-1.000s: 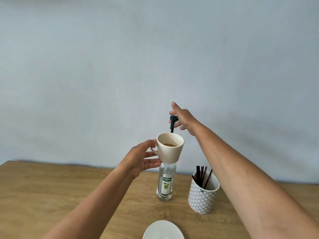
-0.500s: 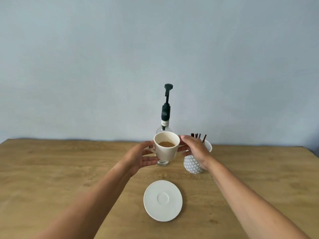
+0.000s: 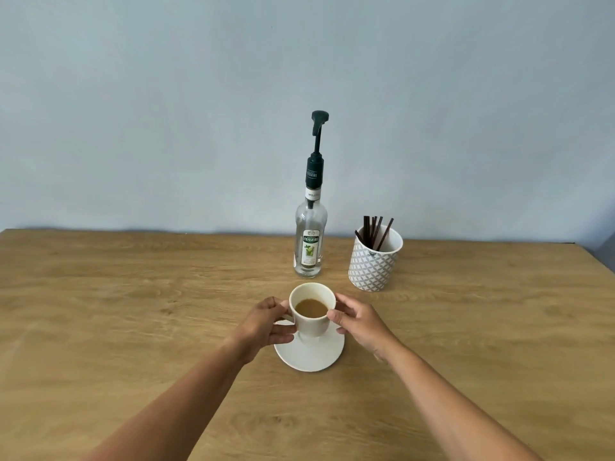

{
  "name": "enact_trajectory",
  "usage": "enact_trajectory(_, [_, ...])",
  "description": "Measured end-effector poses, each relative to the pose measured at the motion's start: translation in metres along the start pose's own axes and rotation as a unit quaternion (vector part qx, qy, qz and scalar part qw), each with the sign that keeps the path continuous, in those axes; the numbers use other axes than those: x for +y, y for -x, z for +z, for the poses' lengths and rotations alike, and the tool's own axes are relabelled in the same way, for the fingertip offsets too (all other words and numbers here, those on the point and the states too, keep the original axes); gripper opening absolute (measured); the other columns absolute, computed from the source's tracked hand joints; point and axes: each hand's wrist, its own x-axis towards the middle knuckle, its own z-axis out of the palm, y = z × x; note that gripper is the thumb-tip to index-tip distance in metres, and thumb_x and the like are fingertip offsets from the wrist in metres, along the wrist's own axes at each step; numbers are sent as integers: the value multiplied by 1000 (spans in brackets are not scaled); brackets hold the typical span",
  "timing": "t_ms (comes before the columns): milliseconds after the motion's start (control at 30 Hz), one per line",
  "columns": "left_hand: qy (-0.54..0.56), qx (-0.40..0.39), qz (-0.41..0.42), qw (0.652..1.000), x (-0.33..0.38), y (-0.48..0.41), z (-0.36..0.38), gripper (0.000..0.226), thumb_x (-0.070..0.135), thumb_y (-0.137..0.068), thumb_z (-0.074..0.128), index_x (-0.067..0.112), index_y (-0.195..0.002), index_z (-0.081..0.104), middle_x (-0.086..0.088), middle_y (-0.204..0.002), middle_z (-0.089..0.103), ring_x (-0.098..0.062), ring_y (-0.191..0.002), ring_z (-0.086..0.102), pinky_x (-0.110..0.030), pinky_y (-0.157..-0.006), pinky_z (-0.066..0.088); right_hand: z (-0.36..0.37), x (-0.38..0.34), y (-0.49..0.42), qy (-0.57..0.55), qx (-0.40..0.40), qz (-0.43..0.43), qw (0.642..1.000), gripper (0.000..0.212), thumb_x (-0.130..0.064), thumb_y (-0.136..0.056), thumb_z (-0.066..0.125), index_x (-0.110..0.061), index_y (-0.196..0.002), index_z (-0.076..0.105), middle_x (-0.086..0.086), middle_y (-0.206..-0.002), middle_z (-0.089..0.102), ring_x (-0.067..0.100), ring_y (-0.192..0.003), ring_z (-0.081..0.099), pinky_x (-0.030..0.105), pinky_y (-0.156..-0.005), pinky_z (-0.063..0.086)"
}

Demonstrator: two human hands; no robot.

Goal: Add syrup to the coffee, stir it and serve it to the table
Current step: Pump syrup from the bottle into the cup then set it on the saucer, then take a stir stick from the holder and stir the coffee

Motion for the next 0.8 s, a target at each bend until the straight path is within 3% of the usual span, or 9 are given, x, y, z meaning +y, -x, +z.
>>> enact_trajectory(100, [-31, 17, -1, 999, -11, 0, -2, 15, 25, -103, 53, 12, -98, 57, -7, -95, 70, -23, -82, 72, -37, -76, 61, 4, 12, 3, -2, -3, 12, 1000, 55, -22, -87, 71, -29, -136, 46, -15, -114, 64, 6, -106, 61, 27, -78, 57])
enact_trajectory(200, [-54, 38, 3, 998, -18, 1, -2, 13, 23, -102, 56, 12, -95, 58, -6, -94, 71, -23, -87, 71, -33, -74, 60, 7, 21, 5, -12, -9, 20, 1000, 56, -20, -86, 71, -26, -137, 47, -13, -116, 64, 6, -107, 61, 25, -77, 56])
enact_trajectory(533, [-95, 43, 13, 994, -24, 6, -5, 12, 22, -101, 58, 11, -95, 61, -5, -98, 75, -20, -88, 73, -35, -71, 61, 7, 31, 7, -49, -26, 31, 998, 51, -10, -85, 71, -42, -120, 53, -23, -108, 67, -4, -104, 62, 18, -71, 52])
enact_trajectory(667, [-113, 41, 20, 993, -23, 7, -7, 11, 22, -98, 62, 13, -105, 62, -4, -100, 76, -19, -81, 74, -34, -63, 60, 3, 30, 7, -45, -31, 29, 998, 54, -12, -81, 76, -35, -124, 53, -17, -107, 67, -2, -98, 64, 18, -71, 52])
enact_trajectory(800, [-126, 60, 43, 989, -22, 6, -11, 20, 19, -93, 69, 8, -108, 64, -9, -94, 75, -20, -80, 74, -35, -61, 61, -10, 12, 1, 23, 10, 11, 1000, 42, -26, -81, 75, -22, -121, 62, -5, -107, 70, 7, -91, 69, 25, -68, 57])
